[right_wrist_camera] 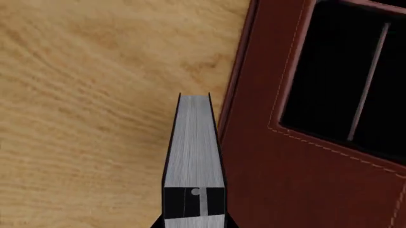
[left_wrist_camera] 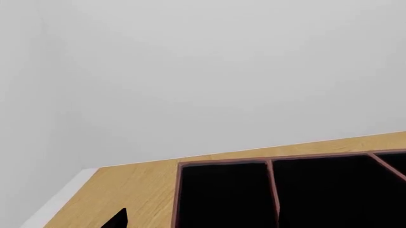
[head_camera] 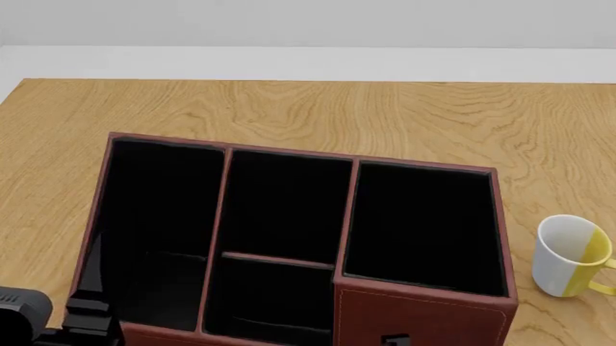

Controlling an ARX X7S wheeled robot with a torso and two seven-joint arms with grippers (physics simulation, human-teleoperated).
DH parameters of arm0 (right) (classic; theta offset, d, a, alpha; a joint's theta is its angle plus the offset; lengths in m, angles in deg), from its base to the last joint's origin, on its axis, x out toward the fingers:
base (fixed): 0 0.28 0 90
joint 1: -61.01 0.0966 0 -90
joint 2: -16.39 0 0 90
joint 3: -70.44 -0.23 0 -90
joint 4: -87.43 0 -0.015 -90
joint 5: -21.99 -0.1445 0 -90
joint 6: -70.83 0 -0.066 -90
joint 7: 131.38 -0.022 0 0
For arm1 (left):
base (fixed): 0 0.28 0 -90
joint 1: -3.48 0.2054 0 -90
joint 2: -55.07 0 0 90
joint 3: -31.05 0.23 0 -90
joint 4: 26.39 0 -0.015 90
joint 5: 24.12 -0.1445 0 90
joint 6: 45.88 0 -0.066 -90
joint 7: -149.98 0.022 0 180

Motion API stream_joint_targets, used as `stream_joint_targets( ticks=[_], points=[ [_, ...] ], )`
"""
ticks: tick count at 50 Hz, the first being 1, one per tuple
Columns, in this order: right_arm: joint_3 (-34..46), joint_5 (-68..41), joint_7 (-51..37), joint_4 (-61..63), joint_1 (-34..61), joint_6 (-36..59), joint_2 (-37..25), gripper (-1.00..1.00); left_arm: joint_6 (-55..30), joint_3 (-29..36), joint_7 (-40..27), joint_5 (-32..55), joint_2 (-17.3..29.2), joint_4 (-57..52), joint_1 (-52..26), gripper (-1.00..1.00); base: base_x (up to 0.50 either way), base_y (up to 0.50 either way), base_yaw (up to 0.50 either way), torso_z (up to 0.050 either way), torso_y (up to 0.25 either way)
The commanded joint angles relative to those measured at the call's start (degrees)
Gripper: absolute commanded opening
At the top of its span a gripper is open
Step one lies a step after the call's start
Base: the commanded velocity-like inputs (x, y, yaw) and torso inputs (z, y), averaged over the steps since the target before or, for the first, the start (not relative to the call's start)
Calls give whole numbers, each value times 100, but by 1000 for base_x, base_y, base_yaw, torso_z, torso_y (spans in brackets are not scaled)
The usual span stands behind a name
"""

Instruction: Pick up the book and place it in the front compartment of the caddy.

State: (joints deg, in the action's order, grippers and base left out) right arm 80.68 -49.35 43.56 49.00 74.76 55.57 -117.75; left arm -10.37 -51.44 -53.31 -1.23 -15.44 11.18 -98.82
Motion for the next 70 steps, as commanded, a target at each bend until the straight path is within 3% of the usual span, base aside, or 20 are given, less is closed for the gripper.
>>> stream_joint_targets(
  ticks=[1,47,70],
  points=[
    [-592,-468,-268,157,502,63,7,-100,25,-1,-29,34,15,-2,1,100,0,0,0,0,0],
    [-1858,-3371,-994,164,2400,-657,162,-100,-58,4,-143,243,64,-17,-167,100,0,0,0,0,0],
    [-2170,-2943,-338,-246,2613,-20,-219,-100,90,85,-190,232,122,22,-99,100,0,0,0,0,1]
  ],
)
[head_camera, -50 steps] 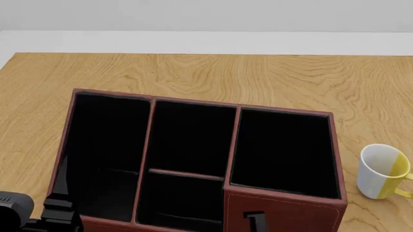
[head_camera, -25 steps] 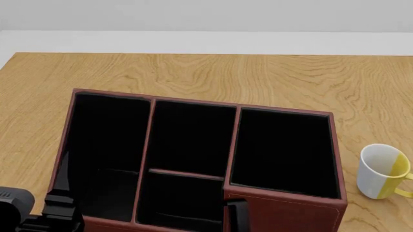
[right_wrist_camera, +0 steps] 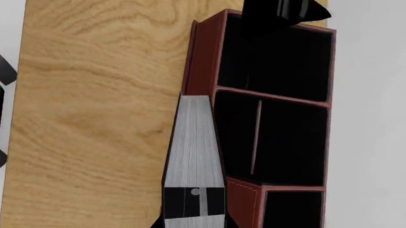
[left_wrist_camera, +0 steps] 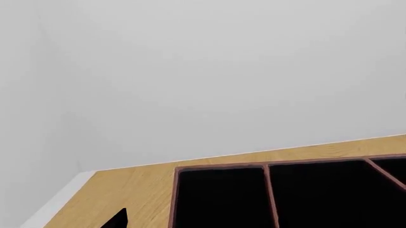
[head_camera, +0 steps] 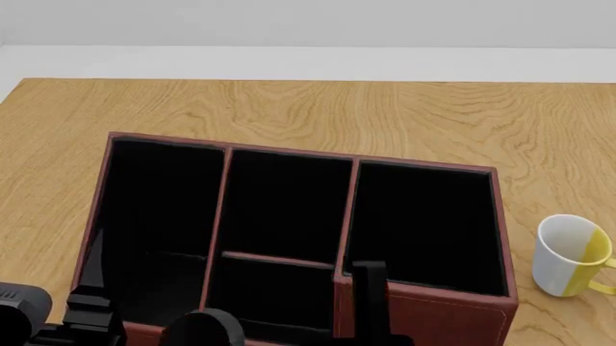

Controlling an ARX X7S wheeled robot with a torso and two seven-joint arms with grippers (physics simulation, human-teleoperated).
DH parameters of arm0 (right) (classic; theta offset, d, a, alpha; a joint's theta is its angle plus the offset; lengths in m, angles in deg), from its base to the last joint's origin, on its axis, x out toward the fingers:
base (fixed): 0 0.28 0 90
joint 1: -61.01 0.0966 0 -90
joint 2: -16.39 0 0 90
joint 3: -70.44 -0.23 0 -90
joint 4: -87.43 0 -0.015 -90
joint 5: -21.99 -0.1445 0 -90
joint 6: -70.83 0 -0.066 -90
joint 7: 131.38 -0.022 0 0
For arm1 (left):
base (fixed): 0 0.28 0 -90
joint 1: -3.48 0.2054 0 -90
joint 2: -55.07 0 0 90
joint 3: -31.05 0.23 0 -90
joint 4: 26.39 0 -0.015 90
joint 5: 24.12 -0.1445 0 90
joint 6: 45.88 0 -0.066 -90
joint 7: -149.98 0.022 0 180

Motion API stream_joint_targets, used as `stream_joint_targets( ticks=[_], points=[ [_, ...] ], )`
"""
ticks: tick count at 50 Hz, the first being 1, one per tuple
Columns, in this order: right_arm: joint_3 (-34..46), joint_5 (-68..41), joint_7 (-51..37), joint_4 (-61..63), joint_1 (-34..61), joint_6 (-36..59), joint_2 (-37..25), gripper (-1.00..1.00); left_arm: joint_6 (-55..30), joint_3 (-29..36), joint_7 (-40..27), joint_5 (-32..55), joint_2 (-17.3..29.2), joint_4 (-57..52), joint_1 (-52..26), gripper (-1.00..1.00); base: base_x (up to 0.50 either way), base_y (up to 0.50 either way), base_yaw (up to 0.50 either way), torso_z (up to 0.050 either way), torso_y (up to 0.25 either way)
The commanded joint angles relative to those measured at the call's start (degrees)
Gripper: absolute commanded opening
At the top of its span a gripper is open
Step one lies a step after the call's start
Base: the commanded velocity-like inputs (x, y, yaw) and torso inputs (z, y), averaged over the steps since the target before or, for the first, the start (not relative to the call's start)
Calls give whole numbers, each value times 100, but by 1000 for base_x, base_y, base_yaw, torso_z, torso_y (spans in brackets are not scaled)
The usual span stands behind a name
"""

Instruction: Pick up the book and place it in the front compartment of the caddy.

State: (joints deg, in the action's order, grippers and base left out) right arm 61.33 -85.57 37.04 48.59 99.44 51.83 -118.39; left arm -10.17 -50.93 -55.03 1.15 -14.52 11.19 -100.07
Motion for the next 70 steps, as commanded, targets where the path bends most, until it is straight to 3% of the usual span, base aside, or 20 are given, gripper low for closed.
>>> stream_joint_targets(
  ticks=[1,27,58,70],
  points=[
    [-260,750,406,-228,151,398,-180,-100,79,33,-18,-4,33,28,33,100,0,0,0,0,0],
    [-409,3285,3052,-1305,157,356,68,-100,185,86,-61,27,63,120,34,100,0,0,0,0,1],
    [372,5877,5907,-4243,410,-949,1318,-100,368,205,-39,27,62,454,-115,100,0,0,0,0,1],
    [744,6524,6617,-5360,312,-1384,1907,-100,647,228,21,-30,97,624,28,100,0,0,0,0,1]
  ],
)
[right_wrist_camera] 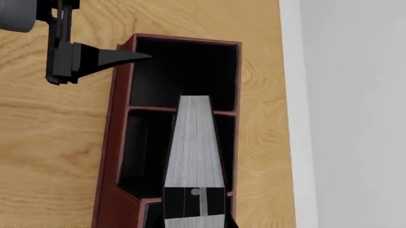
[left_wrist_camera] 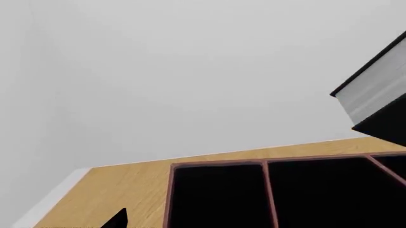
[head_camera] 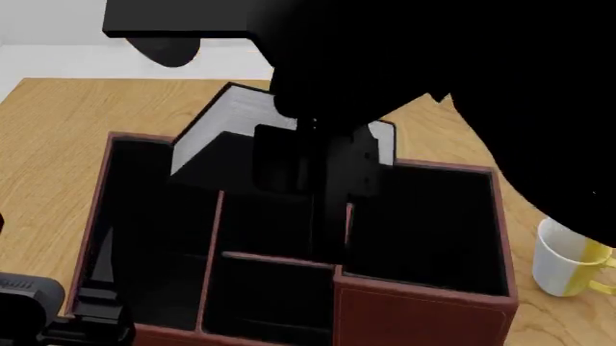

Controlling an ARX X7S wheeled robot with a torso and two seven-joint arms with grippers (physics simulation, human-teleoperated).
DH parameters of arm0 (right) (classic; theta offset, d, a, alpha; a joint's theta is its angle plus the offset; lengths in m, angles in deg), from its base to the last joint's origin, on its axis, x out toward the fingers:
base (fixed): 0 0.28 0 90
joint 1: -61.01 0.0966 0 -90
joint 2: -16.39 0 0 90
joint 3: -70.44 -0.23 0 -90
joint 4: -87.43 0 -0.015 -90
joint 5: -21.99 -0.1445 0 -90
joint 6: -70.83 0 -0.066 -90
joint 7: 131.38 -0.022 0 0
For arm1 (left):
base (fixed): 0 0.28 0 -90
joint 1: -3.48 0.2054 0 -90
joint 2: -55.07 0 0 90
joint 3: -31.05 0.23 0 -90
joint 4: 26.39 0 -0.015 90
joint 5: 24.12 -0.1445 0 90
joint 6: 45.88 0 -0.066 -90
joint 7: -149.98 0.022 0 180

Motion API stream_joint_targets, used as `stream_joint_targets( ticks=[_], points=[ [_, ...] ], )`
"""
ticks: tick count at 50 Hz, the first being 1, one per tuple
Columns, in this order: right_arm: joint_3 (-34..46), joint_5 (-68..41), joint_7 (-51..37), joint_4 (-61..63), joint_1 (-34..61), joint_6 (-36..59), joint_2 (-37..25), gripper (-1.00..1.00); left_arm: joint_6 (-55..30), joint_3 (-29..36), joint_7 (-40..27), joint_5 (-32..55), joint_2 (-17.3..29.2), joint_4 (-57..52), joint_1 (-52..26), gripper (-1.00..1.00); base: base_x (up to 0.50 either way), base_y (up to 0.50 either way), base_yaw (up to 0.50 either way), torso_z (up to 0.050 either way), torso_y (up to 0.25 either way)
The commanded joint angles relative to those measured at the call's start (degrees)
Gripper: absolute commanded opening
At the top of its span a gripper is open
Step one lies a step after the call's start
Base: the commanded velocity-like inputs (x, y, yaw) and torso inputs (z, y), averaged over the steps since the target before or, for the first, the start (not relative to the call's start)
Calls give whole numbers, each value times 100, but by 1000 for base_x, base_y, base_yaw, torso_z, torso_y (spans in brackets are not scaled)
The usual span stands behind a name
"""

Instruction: Pick up the book and place it in the front compartment of the caddy.

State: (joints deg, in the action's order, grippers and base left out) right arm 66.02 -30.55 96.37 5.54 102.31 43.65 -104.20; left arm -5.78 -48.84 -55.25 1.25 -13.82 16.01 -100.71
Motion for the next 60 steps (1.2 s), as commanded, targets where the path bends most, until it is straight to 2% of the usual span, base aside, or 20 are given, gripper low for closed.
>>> stream_joint_targets(
  ticks=[1,25,49,60],
  points=[
    [292,1084,702,-1194,-2,-611,554,-100,239,15,48,-44,32,151,114,100,0,0,0,0,0],
    [1045,1805,1561,-2902,-604,-1237,1731,-100,462,-35,41,-49,84,261,267,100,0,0,0,0,1],
    [1304,2293,2133,-4998,-1142,-2021,3033,-100,741,-202,89,18,142,391,434,100,0,0,0,0,1],
    [453,3757,3160,-4790,-1699,-1442,3058,-100,904,-148,113,-28,129,503,489,100,0,0,0,0,2]
  ],
)
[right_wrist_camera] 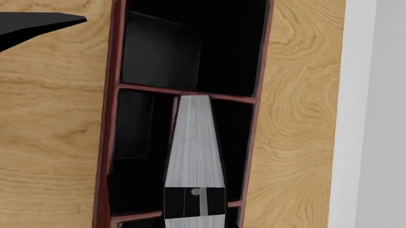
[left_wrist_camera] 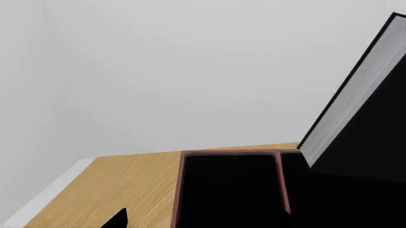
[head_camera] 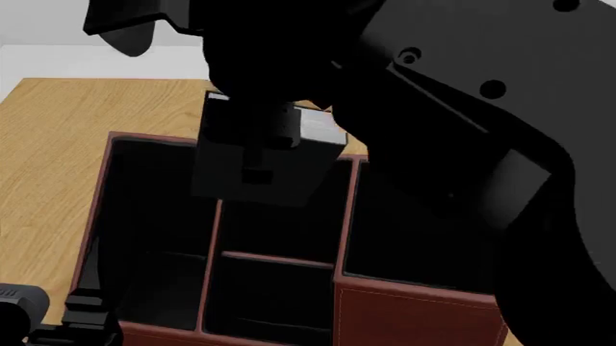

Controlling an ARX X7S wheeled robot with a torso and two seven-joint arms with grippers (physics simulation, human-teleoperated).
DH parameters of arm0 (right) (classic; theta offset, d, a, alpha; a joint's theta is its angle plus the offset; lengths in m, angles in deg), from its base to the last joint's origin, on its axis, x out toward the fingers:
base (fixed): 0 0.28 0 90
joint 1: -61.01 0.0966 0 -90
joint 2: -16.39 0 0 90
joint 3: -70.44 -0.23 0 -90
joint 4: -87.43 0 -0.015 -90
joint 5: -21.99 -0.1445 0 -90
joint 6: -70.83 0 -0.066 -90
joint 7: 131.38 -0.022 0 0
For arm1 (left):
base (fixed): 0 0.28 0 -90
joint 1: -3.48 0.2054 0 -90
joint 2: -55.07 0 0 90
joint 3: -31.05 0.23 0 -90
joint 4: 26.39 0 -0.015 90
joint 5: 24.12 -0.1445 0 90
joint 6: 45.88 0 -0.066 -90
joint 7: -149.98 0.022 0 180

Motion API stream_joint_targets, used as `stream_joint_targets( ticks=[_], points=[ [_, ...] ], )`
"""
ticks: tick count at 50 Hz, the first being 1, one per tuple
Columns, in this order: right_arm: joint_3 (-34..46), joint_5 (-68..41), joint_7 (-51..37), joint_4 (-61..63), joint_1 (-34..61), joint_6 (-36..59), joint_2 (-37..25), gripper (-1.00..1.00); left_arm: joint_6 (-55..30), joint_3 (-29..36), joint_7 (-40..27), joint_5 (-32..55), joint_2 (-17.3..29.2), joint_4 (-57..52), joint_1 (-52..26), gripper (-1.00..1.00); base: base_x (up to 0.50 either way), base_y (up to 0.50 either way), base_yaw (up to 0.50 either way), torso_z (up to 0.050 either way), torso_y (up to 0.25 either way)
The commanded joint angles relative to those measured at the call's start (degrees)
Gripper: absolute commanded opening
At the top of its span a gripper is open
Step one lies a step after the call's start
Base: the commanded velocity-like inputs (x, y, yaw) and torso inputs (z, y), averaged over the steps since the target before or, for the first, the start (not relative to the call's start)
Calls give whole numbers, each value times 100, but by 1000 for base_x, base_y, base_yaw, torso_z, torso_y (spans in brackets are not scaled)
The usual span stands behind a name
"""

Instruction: Pick up the book and place it in the front compartment of the caddy.

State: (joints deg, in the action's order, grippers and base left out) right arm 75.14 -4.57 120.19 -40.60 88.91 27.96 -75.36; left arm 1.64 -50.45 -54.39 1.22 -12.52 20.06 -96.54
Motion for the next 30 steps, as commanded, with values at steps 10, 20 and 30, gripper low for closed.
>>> stream_joint_targets(
  ticks=[10,20,30],
  points=[
    [-532,1427,996,-126,-501,333,174,-100,396,-53,77,-33,25,204,253,100,0,0,0,1,1],
    [-593,1156,781,-287,-515,306,174,-100,455,-104,57,-10,47,187,331,100,0,0,0,0,1],
    [-584,1069,542,-531,-684,89,174,-100,520,-89,54,-30,59,253,353,100,0,0,0,0,2]
  ],
)
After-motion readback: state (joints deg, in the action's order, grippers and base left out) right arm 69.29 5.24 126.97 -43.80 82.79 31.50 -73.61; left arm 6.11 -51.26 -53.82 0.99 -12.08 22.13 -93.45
